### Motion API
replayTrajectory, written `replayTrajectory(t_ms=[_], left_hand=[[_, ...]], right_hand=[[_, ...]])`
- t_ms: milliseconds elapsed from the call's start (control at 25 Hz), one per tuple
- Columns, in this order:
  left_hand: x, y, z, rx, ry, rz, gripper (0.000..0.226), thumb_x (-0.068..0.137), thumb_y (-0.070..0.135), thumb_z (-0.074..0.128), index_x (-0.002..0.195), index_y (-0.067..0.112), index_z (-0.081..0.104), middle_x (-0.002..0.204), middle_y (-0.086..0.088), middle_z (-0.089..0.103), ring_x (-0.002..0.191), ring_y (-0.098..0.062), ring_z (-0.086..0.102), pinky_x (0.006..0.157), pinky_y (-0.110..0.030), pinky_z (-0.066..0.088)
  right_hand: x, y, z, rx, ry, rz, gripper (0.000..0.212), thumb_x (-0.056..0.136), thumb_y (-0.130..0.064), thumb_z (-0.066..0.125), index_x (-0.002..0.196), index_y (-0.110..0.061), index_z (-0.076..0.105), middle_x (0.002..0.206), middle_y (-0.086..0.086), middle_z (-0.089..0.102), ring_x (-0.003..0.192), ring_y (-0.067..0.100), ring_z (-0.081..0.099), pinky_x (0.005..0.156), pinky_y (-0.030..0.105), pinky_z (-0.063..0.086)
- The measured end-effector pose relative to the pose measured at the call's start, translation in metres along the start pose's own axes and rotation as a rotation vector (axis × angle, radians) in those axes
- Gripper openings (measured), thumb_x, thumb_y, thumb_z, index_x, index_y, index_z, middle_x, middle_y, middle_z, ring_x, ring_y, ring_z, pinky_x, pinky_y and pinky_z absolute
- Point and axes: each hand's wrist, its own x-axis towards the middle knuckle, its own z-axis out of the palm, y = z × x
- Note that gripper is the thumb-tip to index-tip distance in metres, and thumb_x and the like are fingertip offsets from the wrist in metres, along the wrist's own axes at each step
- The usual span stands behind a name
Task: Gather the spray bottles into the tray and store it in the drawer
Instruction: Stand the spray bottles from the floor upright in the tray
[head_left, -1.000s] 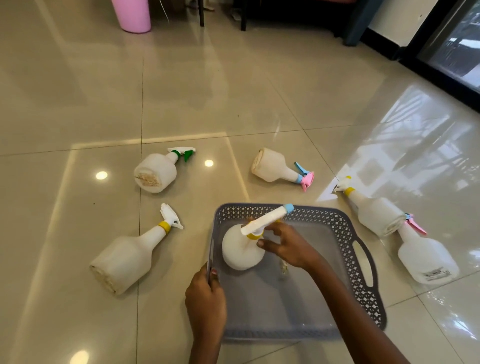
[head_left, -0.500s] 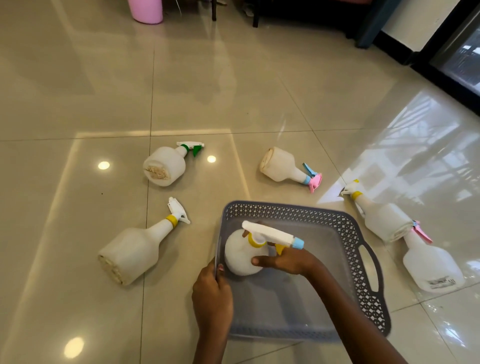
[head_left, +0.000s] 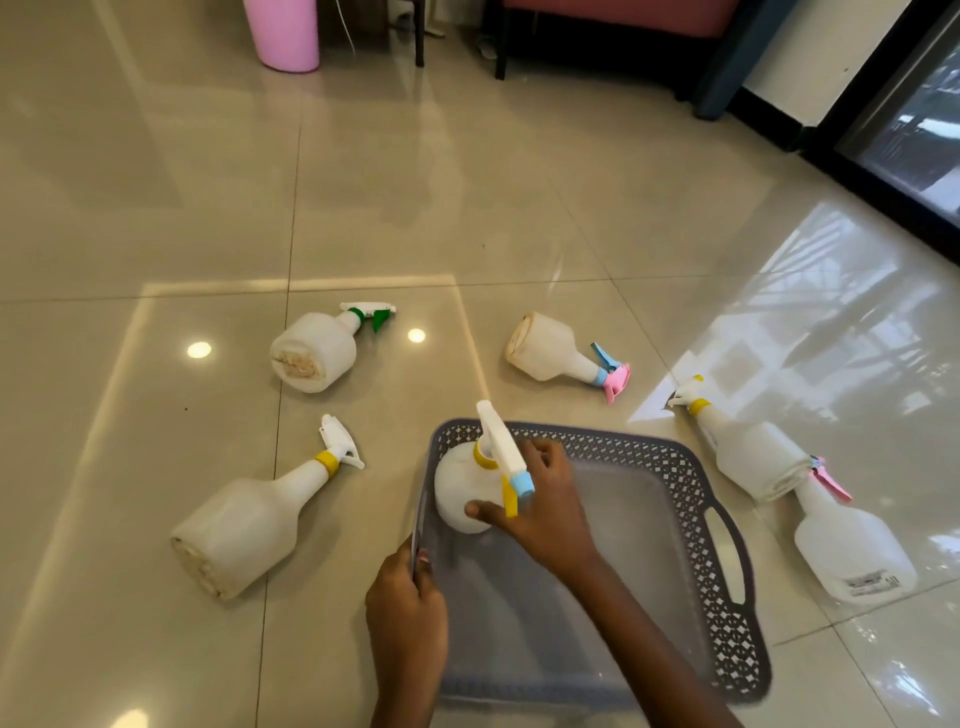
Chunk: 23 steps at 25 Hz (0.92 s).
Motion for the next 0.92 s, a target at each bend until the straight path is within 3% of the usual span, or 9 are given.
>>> replayTrajectory(t_ms=[80,240,400,480,560,640,720,840,920], left_hand=[[0.006,-0.002,0.001,0.032,0.008,0.085,0.031,0.083,-0.006,0.060,0.114,-0.008,0.062,0.114,-0.028,0.065,0.110,-0.043,0.059,0.097,-0.033,0.038],[0.028,-0.016,0.009,0.117,-0.050,0.170,0.048,0.074,-0.010,0.068,0.121,-0.007,0.057,0.127,-0.028,0.056,0.121,-0.044,0.051,0.104,-0.034,0.023],[0.042,-0.018,0.024,0.206,0.010,0.372,0.059,0.059,-0.005,0.073,0.115,-0.011,0.058,0.110,-0.032,0.064,0.096,-0.053,0.062,0.086,-0.049,0.032],[0.040,-0.004,0.026,0.044,0.037,0.520,0.068,0.059,0.006,0.064,0.126,0.006,0.052,0.128,0.000,0.062,0.111,-0.032,0.061,0.094,-0.024,0.038],[0.035,0.006,0.027,-0.116,0.041,0.564,0.075,0.061,0.010,0.060,0.132,0.025,0.039,0.141,0.032,0.034,0.129,-0.007,0.034,0.105,-0.001,0.018],[0.031,0.010,0.034,-0.120,0.019,0.588,0.085,0.059,0.006,0.062,0.132,0.032,0.028,0.141,0.026,0.025,0.132,-0.003,0.021,0.109,-0.003,0.003],[0.031,0.013,0.038,-0.147,0.025,0.571,0.090,0.060,0.008,0.064,0.133,0.042,0.026,0.142,0.026,0.027,0.135,0.001,0.022,0.109,-0.002,0.002],[0.029,0.012,0.038,-0.222,-0.001,0.495,0.091,0.064,0.017,0.067,0.134,0.054,0.023,0.143,0.021,0.037,0.135,0.000,0.029,0.110,-0.005,0.018],[0.026,0.015,0.041,-0.274,-0.090,0.463,0.083,0.067,0.032,0.069,0.136,0.047,0.026,0.145,0.018,0.039,0.133,0.001,0.032,0.110,-0.014,0.029]], right_hand=[[0.024,0.018,-0.039,-0.103,-0.095,-0.029,0.077,0.051,-0.063,0.075,0.116,-0.025,0.058,0.115,-0.002,0.045,0.107,0.014,0.042,0.086,0.023,0.035],[0.119,0.071,-0.095,-0.255,0.154,0.195,0.042,0.079,-0.016,0.069,0.118,-0.007,0.057,0.118,0.015,0.059,0.107,0.031,0.055,0.075,0.022,0.031],[0.171,0.118,-0.076,-0.485,-0.130,0.365,0.056,0.088,-0.024,0.058,0.139,-0.011,0.037,0.143,0.016,0.039,0.131,0.034,0.034,0.104,0.038,0.031],[0.177,0.118,-0.059,-0.578,-0.167,0.387,0.058,0.089,-0.026,0.055,0.140,-0.015,0.032,0.145,0.011,0.036,0.132,0.034,0.029,0.106,0.044,0.029],[0.176,0.112,-0.047,-0.662,-0.106,0.401,0.051,0.087,-0.021,0.054,0.135,-0.017,0.035,0.139,0.008,0.043,0.129,0.032,0.031,0.106,0.048,0.026],[0.172,0.108,-0.042,-0.711,-0.039,0.357,0.046,0.084,-0.016,0.055,0.128,-0.016,0.039,0.129,0.009,0.053,0.128,0.029,0.035,0.106,0.050,0.021],[0.164,0.102,-0.048,-0.694,-0.016,0.307,0.046,0.084,-0.019,0.058,0.127,-0.016,0.042,0.124,0.009,0.057,0.129,0.027,0.036,0.109,0.052,0.015],[0.144,0.073,-0.078,-0.640,0.161,0.181,0.046,0.081,-0.028,0.065,0.124,-0.020,0.052,0.121,0.007,0.060,0.128,0.029,0.035,0.106,0.052,0.014],[0.121,0.043,-0.106,-0.724,0.278,0.004,0.044,0.074,-0.024,0.073,0.116,-0.020,0.060,0.113,0.008,0.065,0.124,0.032,0.042,0.103,0.055,0.016]])
